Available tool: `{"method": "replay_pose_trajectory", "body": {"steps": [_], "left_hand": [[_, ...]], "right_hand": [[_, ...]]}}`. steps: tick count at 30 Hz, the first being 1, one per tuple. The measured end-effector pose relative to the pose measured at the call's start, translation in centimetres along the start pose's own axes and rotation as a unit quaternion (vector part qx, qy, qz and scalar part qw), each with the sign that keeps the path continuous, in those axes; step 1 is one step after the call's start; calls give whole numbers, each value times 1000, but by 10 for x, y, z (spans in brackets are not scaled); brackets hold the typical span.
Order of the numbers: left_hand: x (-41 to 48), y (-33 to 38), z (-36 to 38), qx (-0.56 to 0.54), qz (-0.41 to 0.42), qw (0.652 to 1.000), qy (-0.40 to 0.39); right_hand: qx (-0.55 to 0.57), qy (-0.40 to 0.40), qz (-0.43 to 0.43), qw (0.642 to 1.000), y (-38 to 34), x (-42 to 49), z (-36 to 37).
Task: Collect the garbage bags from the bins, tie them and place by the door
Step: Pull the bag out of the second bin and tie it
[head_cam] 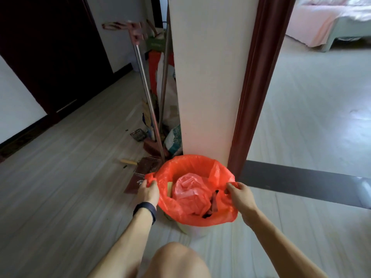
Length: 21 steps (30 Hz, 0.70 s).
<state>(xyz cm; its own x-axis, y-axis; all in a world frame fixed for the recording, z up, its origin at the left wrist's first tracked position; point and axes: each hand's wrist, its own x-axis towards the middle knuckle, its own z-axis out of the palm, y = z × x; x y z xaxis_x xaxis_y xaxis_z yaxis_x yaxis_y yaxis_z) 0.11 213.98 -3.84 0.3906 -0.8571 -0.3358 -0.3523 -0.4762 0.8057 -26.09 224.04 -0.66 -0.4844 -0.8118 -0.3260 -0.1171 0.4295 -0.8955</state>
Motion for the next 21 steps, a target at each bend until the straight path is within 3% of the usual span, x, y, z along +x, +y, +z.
{"method": "replay_pose_trajectory", "body": {"steps": [6,10,15,17,21], "left_hand": [[5,31,-8,60,103,993,14],[-12,63,-13,-42,167,985,-20],[-42,99,-19,53,367,922,-111],[-53,108,-20,50,395,905,-146],[-70,100,-11,100,397,886,-219]], "right_hand": [[278,-18,96,956,-55,0,-17],[317,-62,49,945,-85,-5,-24],[374,-71,-31,924,-115,0,-33],[324,-58,-49,943,-120,-1,-29],[67,-60,-58,994,-108,-13,-13]]}}
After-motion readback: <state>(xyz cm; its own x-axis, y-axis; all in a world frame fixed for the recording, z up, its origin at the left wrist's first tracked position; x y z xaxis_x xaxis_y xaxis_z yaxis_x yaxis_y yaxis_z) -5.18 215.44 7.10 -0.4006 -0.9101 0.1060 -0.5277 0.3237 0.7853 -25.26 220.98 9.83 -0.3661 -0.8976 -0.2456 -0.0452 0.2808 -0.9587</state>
